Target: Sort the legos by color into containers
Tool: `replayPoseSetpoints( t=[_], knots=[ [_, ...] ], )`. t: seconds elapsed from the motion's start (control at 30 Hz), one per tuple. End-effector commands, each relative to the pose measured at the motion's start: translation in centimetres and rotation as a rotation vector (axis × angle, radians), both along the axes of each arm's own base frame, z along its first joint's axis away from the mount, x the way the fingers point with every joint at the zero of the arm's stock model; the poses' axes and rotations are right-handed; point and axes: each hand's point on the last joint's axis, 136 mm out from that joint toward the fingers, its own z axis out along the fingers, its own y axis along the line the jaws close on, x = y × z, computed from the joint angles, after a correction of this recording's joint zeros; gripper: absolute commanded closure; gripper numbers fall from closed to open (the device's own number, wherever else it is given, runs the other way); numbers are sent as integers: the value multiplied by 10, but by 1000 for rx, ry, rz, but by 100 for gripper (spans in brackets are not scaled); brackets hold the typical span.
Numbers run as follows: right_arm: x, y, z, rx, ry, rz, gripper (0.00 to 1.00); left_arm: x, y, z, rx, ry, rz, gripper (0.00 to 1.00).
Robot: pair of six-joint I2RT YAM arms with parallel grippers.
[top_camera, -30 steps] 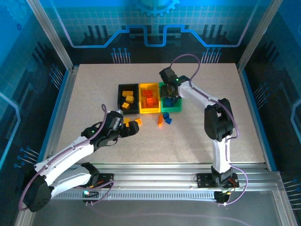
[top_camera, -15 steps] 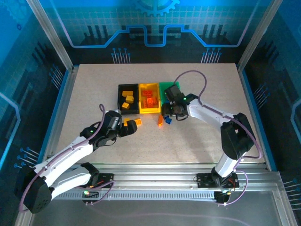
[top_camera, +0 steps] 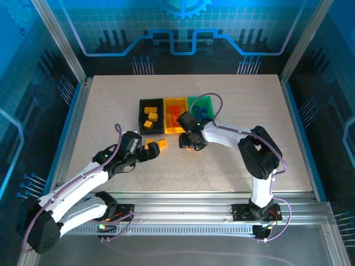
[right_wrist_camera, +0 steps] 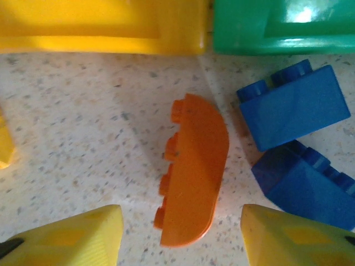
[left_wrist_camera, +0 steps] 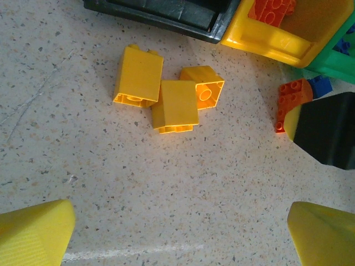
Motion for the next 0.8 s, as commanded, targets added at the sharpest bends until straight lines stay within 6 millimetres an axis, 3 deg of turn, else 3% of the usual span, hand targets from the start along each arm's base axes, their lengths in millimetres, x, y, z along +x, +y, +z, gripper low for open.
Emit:
replayPoseSetpoints(
  t=[0.0, 0.17, 0.37, 0.47, 0.63, 0.77],
  knots=[
    [8, -7, -3, -63, -5, -62, 43, -7, 11, -7, 24, 18, 25, 1],
    [15, -5, -12, -70, 6, -59, 54, -8, 13, -8, 24, 18, 28, 1],
    [14, -6, -9, -67, -5, -25, 70, -7, 14, -6, 22, 14, 33, 1],
    [11, -1, 10, -24, -46, 20, 78, -7, 15, -6, 28, 13, 37, 1],
    [11, 15, 65, 76, -161, 136, 81, -5, 18, -5, 33, 3, 51, 1],
    [38, 25, 90, 84, -214, 142, 79, -3, 21, -5, 29, -2, 79, 1]
  ],
)
